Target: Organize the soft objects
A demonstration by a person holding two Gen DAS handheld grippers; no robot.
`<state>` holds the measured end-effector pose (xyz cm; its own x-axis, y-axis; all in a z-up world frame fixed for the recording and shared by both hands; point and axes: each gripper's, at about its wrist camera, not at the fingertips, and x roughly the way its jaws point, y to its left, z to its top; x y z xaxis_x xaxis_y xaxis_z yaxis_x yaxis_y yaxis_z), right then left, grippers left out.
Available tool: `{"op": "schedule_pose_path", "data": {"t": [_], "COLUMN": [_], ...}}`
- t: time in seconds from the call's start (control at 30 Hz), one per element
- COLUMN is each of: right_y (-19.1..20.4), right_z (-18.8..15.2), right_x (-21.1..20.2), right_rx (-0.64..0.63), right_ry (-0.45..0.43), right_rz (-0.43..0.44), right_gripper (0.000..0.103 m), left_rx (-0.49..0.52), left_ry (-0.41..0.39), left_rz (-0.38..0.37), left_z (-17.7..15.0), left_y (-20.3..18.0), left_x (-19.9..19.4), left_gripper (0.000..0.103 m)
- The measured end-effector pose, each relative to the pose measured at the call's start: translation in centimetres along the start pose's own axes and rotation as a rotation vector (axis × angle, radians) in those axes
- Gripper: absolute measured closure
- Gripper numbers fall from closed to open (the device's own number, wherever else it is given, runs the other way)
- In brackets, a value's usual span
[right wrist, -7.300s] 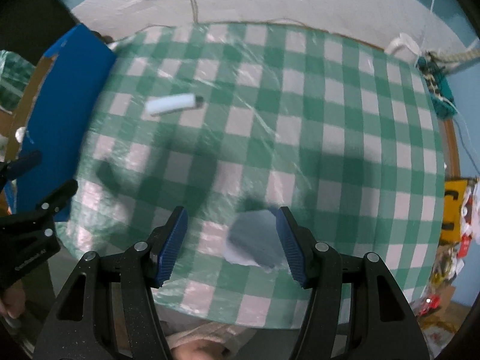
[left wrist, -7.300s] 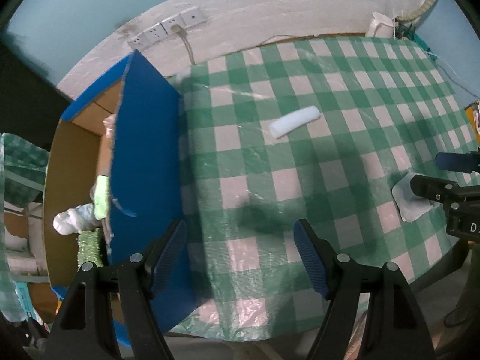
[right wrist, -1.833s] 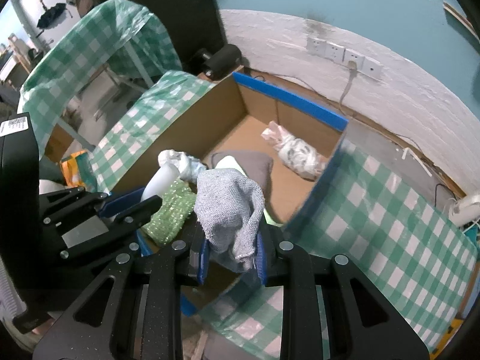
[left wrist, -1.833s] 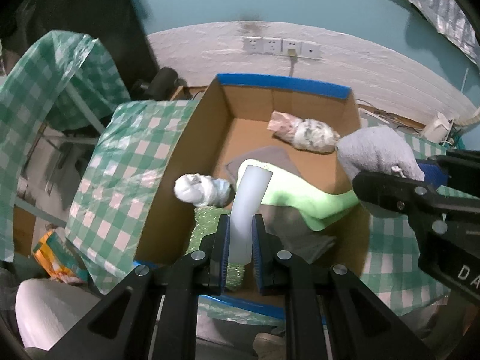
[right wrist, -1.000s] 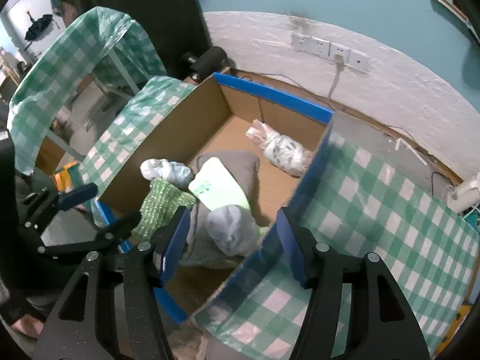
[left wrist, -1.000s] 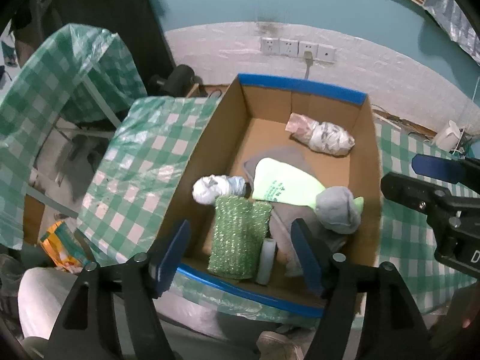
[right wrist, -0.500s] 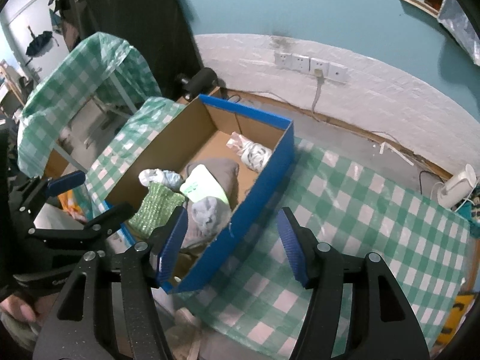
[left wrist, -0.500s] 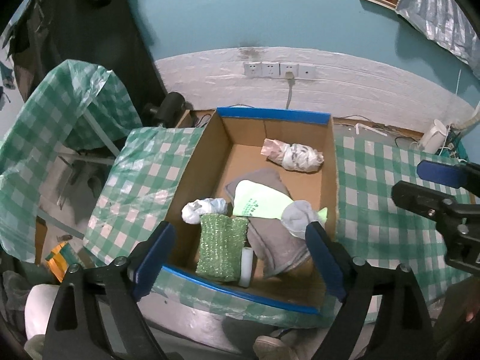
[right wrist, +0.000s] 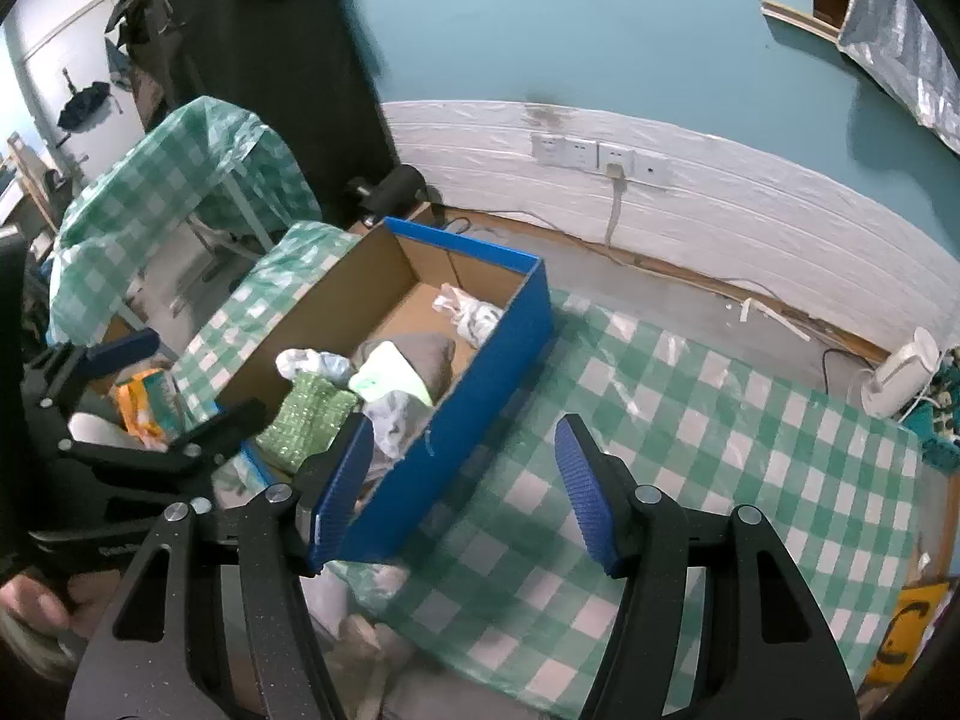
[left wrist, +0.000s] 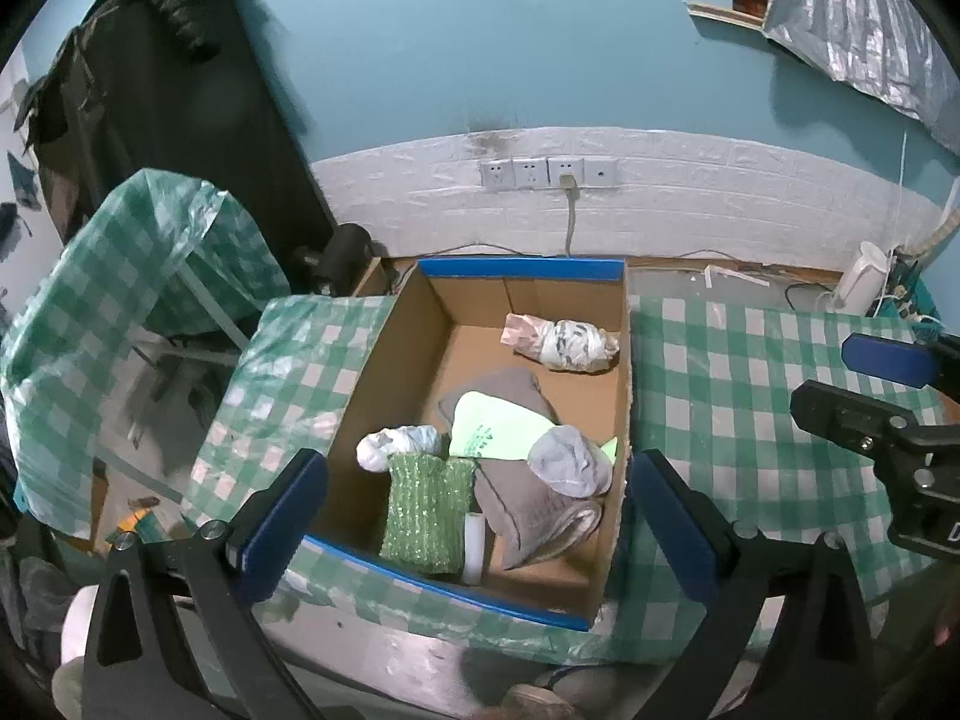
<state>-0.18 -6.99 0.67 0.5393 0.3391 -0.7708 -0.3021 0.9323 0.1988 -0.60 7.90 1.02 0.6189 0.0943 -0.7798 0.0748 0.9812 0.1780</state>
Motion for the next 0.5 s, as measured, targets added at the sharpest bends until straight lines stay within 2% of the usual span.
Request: {"op": "schedule_pose_path", "data": {"t": [0.5], "right_y": [-2.9], "right_z": [-1.3], "right_x": [0.0], "right_rx": [0.040], "right_ry": [0.015], "right_rz": [-0.013], "right_gripper": [0.040], "left_rx": [0.034], "left_ry": [-0.016], "left_rz": [-0.007], "left_z": [0.5], "left_y": [-2.1], "left_x": [-0.8], "left_gripper": [0.001]}}
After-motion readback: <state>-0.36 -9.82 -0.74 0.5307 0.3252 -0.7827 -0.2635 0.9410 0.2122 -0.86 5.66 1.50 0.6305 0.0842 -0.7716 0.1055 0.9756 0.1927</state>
